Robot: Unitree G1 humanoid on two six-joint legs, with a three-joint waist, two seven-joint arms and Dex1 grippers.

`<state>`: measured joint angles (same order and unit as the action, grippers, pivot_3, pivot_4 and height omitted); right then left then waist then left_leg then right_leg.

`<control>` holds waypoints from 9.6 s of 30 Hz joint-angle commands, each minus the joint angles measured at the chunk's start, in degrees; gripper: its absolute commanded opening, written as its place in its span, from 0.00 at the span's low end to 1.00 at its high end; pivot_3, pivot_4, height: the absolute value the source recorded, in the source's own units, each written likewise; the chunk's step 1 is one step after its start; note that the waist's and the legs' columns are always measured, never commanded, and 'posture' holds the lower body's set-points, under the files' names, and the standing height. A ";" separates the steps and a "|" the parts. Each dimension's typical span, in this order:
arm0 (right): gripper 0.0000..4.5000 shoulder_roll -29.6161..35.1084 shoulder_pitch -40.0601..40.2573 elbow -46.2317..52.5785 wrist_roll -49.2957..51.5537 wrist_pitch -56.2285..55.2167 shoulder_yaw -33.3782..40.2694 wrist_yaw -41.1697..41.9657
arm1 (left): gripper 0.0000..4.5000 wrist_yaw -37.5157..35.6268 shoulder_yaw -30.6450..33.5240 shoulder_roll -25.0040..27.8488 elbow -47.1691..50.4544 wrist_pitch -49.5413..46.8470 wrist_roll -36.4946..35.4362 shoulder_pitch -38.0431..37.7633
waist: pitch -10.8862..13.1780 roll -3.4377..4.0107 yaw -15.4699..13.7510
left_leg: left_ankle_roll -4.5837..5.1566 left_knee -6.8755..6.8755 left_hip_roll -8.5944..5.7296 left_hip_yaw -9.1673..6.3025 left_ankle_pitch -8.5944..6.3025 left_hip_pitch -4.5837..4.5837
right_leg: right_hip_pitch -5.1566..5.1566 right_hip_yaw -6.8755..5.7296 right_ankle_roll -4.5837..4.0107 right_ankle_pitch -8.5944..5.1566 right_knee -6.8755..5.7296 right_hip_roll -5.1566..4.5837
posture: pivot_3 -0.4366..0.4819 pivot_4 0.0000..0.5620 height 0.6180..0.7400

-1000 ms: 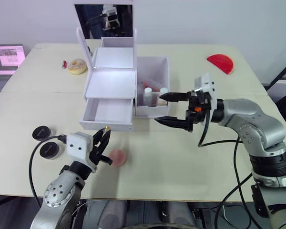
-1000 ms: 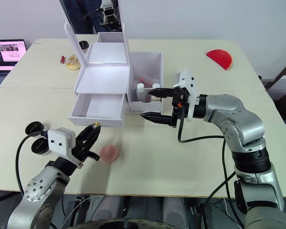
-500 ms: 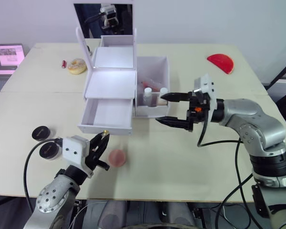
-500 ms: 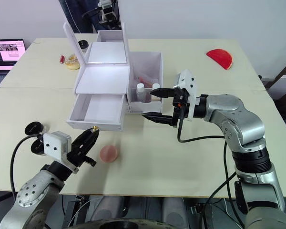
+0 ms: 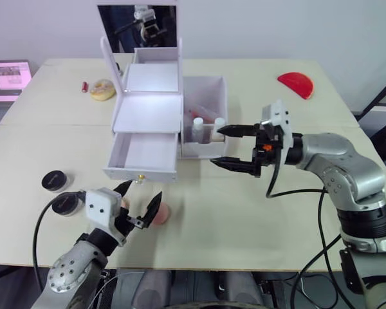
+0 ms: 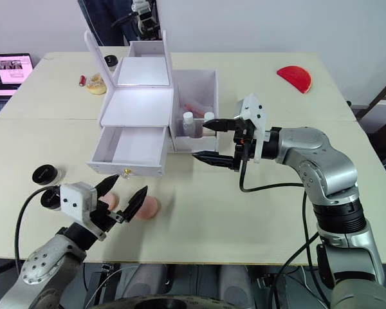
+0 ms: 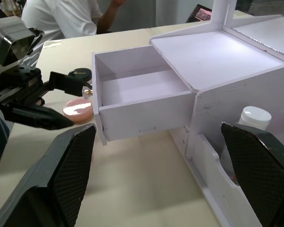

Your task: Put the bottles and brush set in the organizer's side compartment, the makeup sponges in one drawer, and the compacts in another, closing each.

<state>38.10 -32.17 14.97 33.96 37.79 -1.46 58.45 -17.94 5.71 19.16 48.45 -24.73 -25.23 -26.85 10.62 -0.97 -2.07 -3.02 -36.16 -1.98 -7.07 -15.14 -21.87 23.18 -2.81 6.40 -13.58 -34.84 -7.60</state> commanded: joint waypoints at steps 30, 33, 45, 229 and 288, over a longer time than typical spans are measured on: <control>1.00 19.95 39.25 -17.76 -5.30 -22.43 30.80 16.86 | 0.99 -45.11 53.65 38.07 -73.65 12.18 -10.91 0.53 | -0.20 -0.01 1.58 | -0.03 0.11 0.74 0.45 -0.03 -0.30 | 0.29 -0.22 -0.31 0.19 0.52 0.36 | 0.48 0.27 1.00; 1.00 18.98 38.37 -16.27 -4.80 -22.01 30.75 15.56 | 0.99 -45.66 53.10 37.77 -73.42 12.07 -10.22 1.59 | -0.20 -0.02 2.09 | -0.04 0.10 0.94 0.49 -0.04 -0.23 | 0.29 -0.21 -0.41 0.26 0.52 0.50 | 0.48 0.27 1.00; 1.00 13.29 25.37 1.22 2.74 -12.23 21.60 5.79 | 0.99 -40.02 46.73 22.86 -39.61 3.35 -14.62 -4.54 | -0.21 -0.04 2.63 | -0.03 0.12 0.97 0.53 -0.03 -0.22 | 0.31 -0.08 -0.65 0.44 0.49 0.54 | 0.48 0.27 1.00; 1.00 15.63 39.76 -12.53 -6.24 -25.20 31.04 9.33 | 0.99 -49.15 52.29 42.77 -78.49 6.12 -2.07 9.35 | -0.22 -0.12 2.13 | -0.08 0.10 1.27 1.03 -0.06 0.37 | 0.35 0.49 -0.54 0.30 -0.02 0.80 | 0.48 0.27 1.00; 1.00 0.23 5.59 9.19 -4.09 -10.67 -3.47 -1.72 | 0.99 -15.18 11.17 3.79 -23.67 6.74 9.41 -0.18 | -0.25 -0.11 1.34 | -0.11 0.01 1.49 1.13 -0.08 0.39 | 0.17 0.48 -0.81 0.56 0.31 1.18 | 0.48 0.27 1.00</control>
<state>38.31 -25.60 22.30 29.50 27.26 -6.05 57.04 -33.21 18.37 23.16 25.49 -17.17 -15.58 -26.42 10.37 -1.08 -0.74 -3.12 -36.15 -0.49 -5.94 -15.22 -21.47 23.35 -2.33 5.59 -13.02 -34.53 -6.42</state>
